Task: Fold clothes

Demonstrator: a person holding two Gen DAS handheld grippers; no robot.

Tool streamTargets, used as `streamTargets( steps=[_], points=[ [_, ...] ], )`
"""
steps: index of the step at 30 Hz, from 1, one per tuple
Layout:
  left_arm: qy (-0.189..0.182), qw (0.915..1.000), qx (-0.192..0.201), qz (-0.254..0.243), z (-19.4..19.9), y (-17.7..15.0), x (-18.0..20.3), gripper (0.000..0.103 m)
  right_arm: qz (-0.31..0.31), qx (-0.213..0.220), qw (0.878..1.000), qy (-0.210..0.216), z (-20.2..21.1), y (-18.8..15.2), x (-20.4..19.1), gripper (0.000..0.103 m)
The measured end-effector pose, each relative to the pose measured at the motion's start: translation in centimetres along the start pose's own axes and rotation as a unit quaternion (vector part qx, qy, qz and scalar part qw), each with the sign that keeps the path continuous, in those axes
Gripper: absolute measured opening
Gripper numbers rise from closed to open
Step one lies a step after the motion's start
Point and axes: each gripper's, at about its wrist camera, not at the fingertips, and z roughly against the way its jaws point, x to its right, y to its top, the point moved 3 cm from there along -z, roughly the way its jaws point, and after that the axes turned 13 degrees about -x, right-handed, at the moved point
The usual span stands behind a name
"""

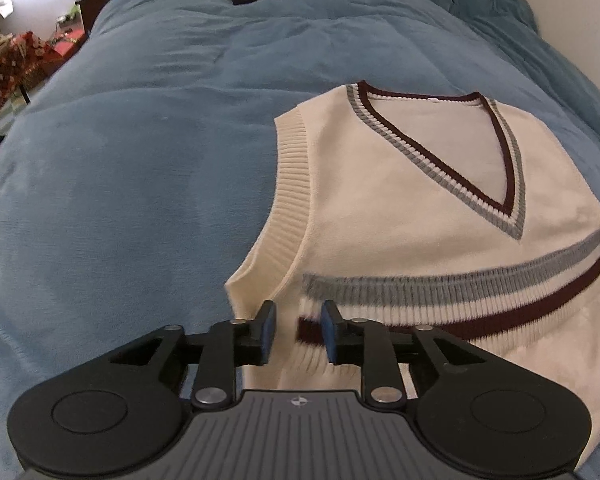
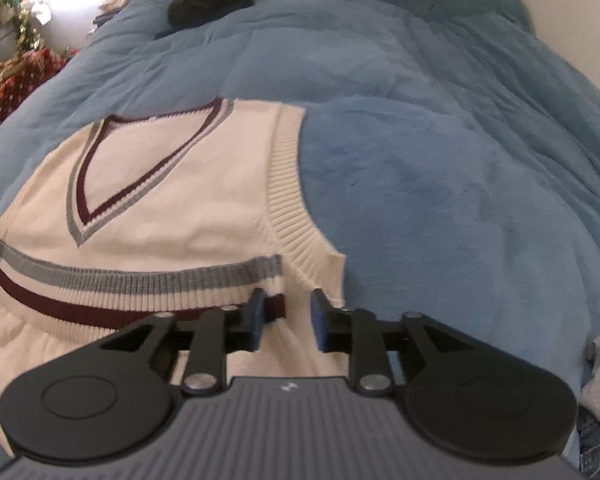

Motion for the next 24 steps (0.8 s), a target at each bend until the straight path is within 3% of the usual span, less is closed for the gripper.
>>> streamTargets(
  steps=[3,8,15,18,24],
  points=[
    [0.002,1.0000,-0.004,0.001,1.5,-1.5,-0.8,0.028,0.006,0.002,1.000,-0.005,2.0,-0.9,0.7,0.030],
    [-0.006,0.9991,-0.032,0.028,4.3,-5.7,-2.5,0.033,0.009,-0.032,0.999,0.027,5.5,-5.1,2.2,0.030],
    [-0.034,0.9902,-0.080,0.109,4.8,-11.4,-4.0,0.038,-0.030,-0.086,0.995,0.052,7.1,-12.0,3.5,0.034],
    [-0.035,0.9904,-0.083,0.105,4.1,-11.9,-3.5,0.043,-0.038,-0.088,0.994,0.057,6.8,-13.2,3.4,0.035],
    [-0.034,0.9924,-0.083,0.084,2.7,-11.4,-2.8,0.046,-0.073,-0.059,0.993,0.075,6.7,-12.6,3.3,0.041]
  ],
)
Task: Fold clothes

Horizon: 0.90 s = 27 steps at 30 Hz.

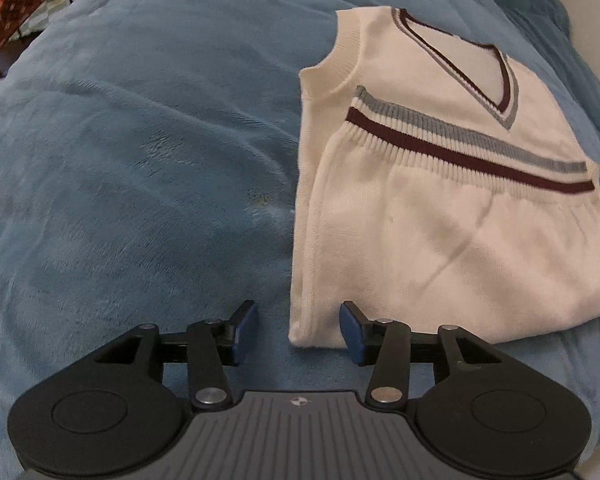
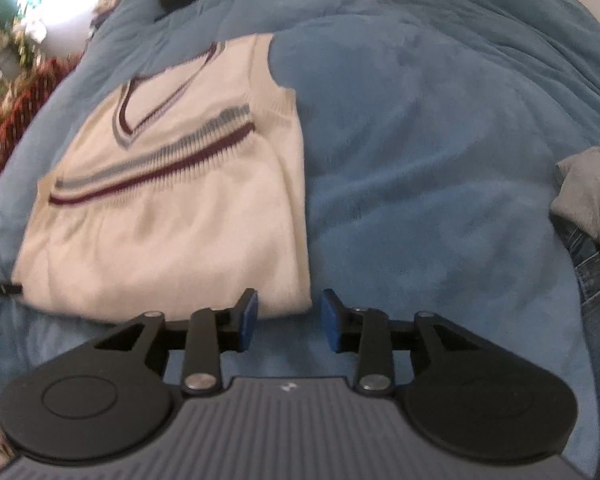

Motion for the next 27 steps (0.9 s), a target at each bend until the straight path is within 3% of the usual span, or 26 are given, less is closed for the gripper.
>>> streamTargets(
  steps=[5,11,16,19,23,27],
  points=[
    [0.007,0.9997,-0.001,-0.024,-0.5,-0.2,0.6,0.046,-0.003,0.003,1.000,0.016,0.6,-0.6,-0.2,0.052],
    [-0.010,0.9999,-0.002,-0.007,-0.6,-0.3,0.2,0.046,-0.011,0.005,1.000,0.013,-0.4,0.5,0.3,0.052],
    [-0.001,0.9999,-0.007,-0.013,-1.1,-0.2,0.5,0.045,-0.014,0.003,1.000,0.019,-1.5,0.8,0.4,0.053],
    [-0.018,0.9997,-0.006,-0.013,-1.0,-0.3,0.7,0.028,-0.008,0.002,1.000,0.025,-1.5,0.5,0.4,0.053],
    [-0.017,0.9997,-0.003,-0.019,-1.1,-0.6,1.0,0.025,-0.006,0.003,1.000,0.025,-1.1,0.0,0.6,0.052],
    [-0.012,0.9998,0.015,-0.002,0.3,-0.7,1.1,0.014,-0.002,0.005,1.000,0.023,-0.9,-0.2,0.5,0.052]
  ],
)
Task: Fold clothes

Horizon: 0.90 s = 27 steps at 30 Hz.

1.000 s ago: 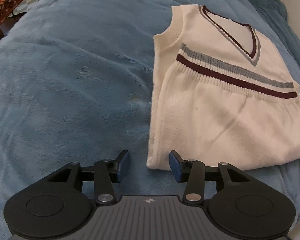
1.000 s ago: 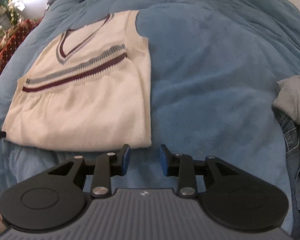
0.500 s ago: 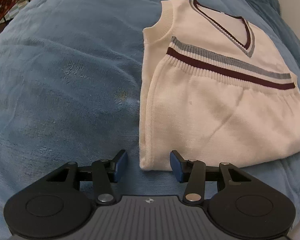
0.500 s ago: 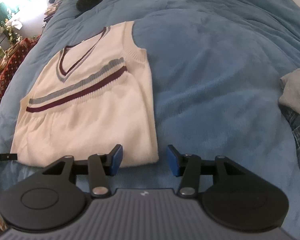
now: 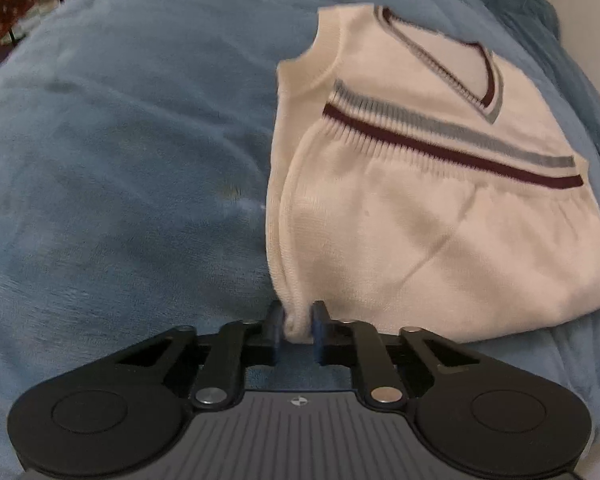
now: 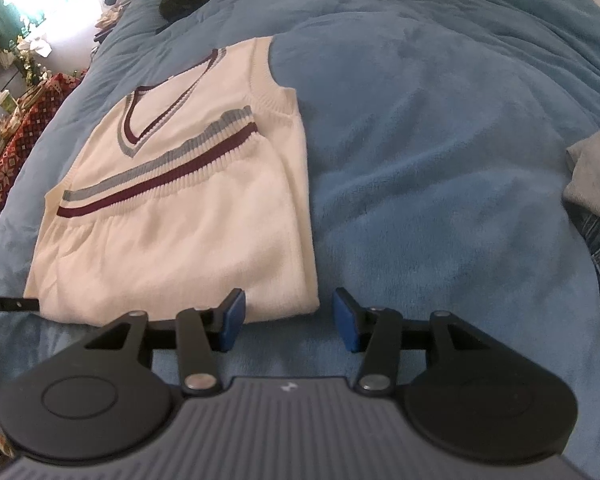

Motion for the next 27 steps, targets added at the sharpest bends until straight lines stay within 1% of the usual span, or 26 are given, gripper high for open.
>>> streamTargets(
  steps=[1,3,6,8,10,13,14,15,17,21,22,23,27],
  points=[
    [0.016,0.9998,0.009,-0.012,0.6,-0.2,0.4,0.014,0.001,0.001,1.000,0.000,0.1,0.0,-0.1,0.052],
    [0.036,0.9983,0.026,-0.038,1.7,-0.7,1.4,0.014,0.003,0.001,1.000,0.001,0.2,0.0,-0.1,0.052],
    [0.046,0.9951,0.041,-0.077,2.4,-0.9,2.9,0.013,0.007,0.002,1.000,0.000,0.2,0.0,-0.2,0.053],
    [0.045,0.9943,0.037,-0.089,2.1,-1.0,3.4,0.014,0.007,0.002,1.000,0.002,0.1,0.1,-0.1,0.052],
    [0.046,0.9961,0.028,-0.070,1.2,-0.7,3.1,0.014,0.005,0.003,1.000,0.003,0.1,0.2,-0.1,0.053],
    [0.029,0.9991,0.020,-0.023,0.4,-0.6,1.6,0.014,0.005,0.004,1.000,0.005,0.1,0.2,-0.3,0.053],
    [0.022,0.9996,0.017,-0.006,0.1,-0.5,1.1,0.015,0.006,0.004,1.000,0.005,0.1,0.2,-0.2,0.052],
    [0.018,0.9997,0.014,0.005,-0.1,-0.5,0.8,0.019,0.007,0.003,1.000,0.004,0.1,0.2,-0.2,0.052],
    [0.011,0.9997,0.010,0.021,-0.7,-0.3,0.4,0.019,0.003,0.002,1.000,0.005,0.1,0.2,0.2,0.053],
    [0.006,0.9995,0.011,0.030,-0.6,-0.1,0.8,0.019,-0.014,0.003,1.000,0.013,0.1,0.4,0.7,0.053],
    [0.008,0.9995,0.010,0.028,-0.6,0.0,0.9,0.017,-0.014,0.003,1.000,0.013,0.1,0.5,0.7,0.052],
    [0.008,0.9996,0.012,0.026,-0.5,0.0,0.9,0.011,-0.015,0.003,1.000,0.013,0.0,0.6,0.7,0.053],
    [0.024,0.9995,0.019,0.012,0.1,0.0,0.9,0.011,-0.017,0.006,1.000,0.015,0.0,0.8,0.6,0.053]
  ],
)
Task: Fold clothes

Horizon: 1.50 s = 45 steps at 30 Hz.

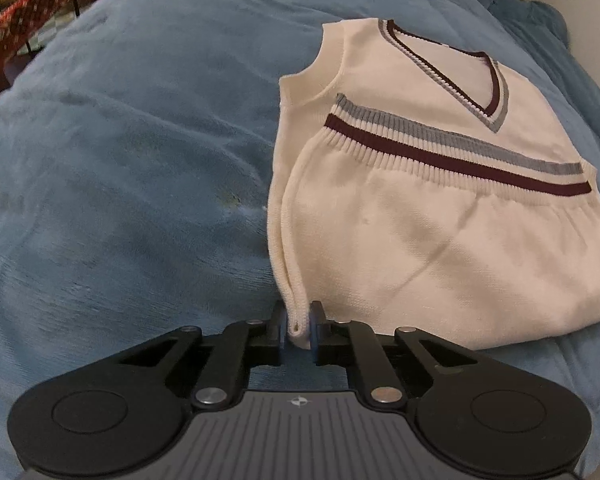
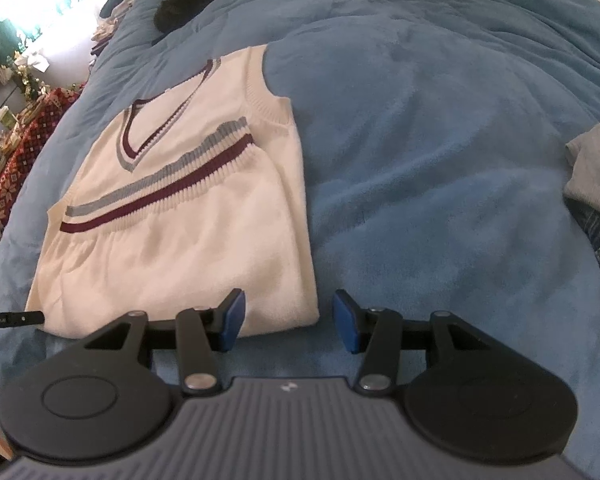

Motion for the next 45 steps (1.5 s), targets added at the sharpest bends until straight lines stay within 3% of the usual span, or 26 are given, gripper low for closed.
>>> streamTargets(
  steps=[6,7,9,10,11,14,23,27,31,38,41,45],
  points=[
    [0.005,1.0000,-0.003,-0.006,0.1,0.0,-0.3,0.011,-0.018,-0.022,1.000,0.007,-1.9,0.3,0.6,0.055],
    [0.006,0.9999,-0.005,-0.007,-0.1,0.1,-0.2,0.011,-0.019,-0.027,0.999,0.007,-2.3,0.4,0.7,0.051],
    [0.010,0.9999,-0.006,-0.010,-0.4,0.1,-0.1,0.011,-0.015,-0.035,0.999,0.011,-3.0,0.6,0.7,0.021],
    [0.011,0.9999,-0.005,-0.010,-0.4,0.1,0.0,0.011,-0.010,-0.039,0.999,0.012,-3.1,0.7,0.5,0.012],
    [0.012,0.9999,-0.004,-0.011,-0.2,0.0,0.0,0.010,-0.001,-0.040,0.999,0.009,-2.9,0.8,0.1,0.012],
    [0.020,0.9996,0.002,-0.021,1.0,-0.2,-0.1,0.008,0.033,-0.039,0.999,-0.016,-1.6,0.6,-0.9,0.011],
    [0.013,0.9990,0.000,-0.043,7.9,-1.9,-1.0,0.008,0.049,-0.070,0.996,-0.020,3.3,-2.0,-1.8,0.010],
    [0.009,0.9987,-0.038,-0.033,8.0,-5.7,-1.5,0.008,0.044,-0.112,0.992,-0.031,3.7,-5.6,-1.6,0.010],
    [0.028,0.9964,-0.071,-0.036,4.7,-9.2,-1.4,0.008,0.052,-0.136,0.988,-0.059,2.0,-8.6,-1.3,0.011],
    [0.032,0.9962,-0.077,-0.026,3.2,-8.4,-1.7,0.014,0.062,-0.117,0.987,-0.088,-0.3,-9.3,-1.7,0.016],
    [0.031,0.9966,-0.072,-0.024,4.8,-8.8,-2.0,0.019,0.057,-0.109,0.988,-0.093,1.2,-10.0,-1.4,0.026],
    [0.052,0.9967,-0.054,-0.030,7.0,-8.9,-2.0,0.018,0.059,-0.096,0.987,-0.113,4.2,-10.7,-1.4,0.028]
  ],
)
